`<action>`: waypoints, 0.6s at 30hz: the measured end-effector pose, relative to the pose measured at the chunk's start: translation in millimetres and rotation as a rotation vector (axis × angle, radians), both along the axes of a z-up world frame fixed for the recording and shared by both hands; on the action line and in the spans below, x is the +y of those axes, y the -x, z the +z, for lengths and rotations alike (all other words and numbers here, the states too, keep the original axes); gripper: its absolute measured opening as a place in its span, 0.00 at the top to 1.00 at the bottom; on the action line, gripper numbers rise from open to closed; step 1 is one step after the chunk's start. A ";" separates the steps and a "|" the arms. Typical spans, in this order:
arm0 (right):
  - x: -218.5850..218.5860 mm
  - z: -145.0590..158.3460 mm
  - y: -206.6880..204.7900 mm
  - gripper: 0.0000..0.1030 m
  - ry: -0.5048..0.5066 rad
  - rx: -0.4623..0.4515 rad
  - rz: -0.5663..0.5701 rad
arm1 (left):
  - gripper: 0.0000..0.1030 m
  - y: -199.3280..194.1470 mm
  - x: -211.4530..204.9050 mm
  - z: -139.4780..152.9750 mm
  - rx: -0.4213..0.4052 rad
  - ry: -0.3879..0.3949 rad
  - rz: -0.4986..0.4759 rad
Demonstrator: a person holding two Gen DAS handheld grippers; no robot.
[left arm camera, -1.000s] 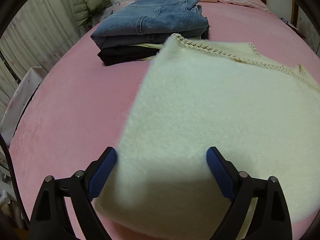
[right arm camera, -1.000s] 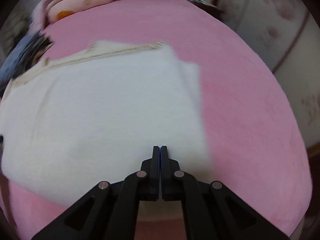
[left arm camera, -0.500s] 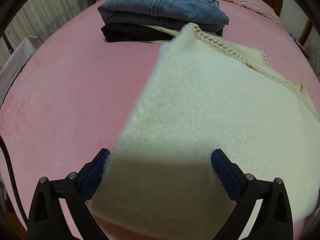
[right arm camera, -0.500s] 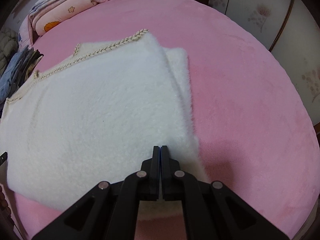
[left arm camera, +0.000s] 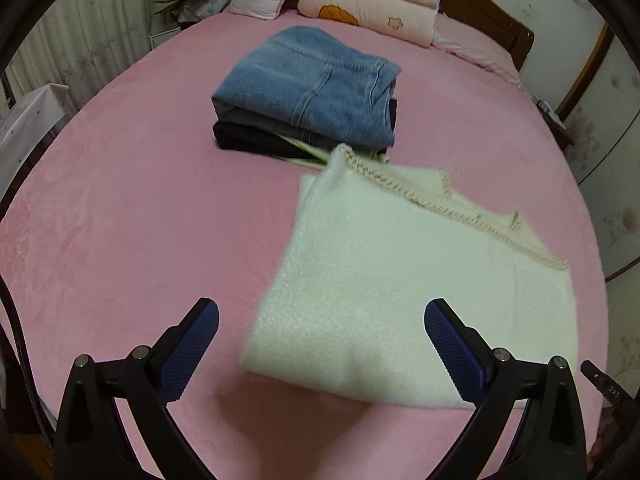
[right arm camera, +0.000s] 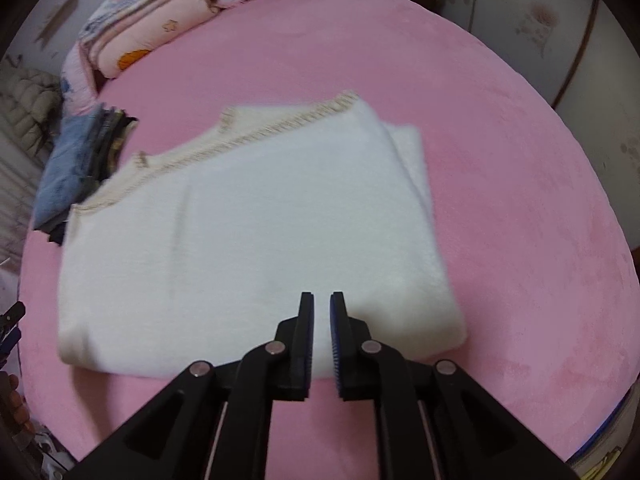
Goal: Fold large clothes
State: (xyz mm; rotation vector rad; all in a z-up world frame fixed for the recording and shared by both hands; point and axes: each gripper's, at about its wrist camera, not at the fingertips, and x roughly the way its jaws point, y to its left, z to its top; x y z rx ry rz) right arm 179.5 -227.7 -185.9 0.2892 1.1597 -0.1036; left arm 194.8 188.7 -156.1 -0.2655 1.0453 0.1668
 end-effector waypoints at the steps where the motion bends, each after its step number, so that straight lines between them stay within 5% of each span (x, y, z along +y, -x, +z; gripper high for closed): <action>1: 6.4 9.0 0.3 0.74 -0.013 -0.018 0.013 | 0.01 3.9 1.7 8.0 -0.010 0.015 0.009; 3: 19.1 31.5 -0.9 0.65 -0.050 -0.070 0.038 | 0.01 7.0 6.4 18.1 -0.019 0.040 0.027; 9: 54.4 77.7 -4.6 0.65 -0.085 -0.186 0.126 | 0.01 16.3 13.5 25.8 0.005 0.154 0.063; 18: 96.0 78.6 2.2 0.64 -0.040 -0.240 0.239 | 0.01 23.6 8.5 -2.1 0.018 0.213 0.063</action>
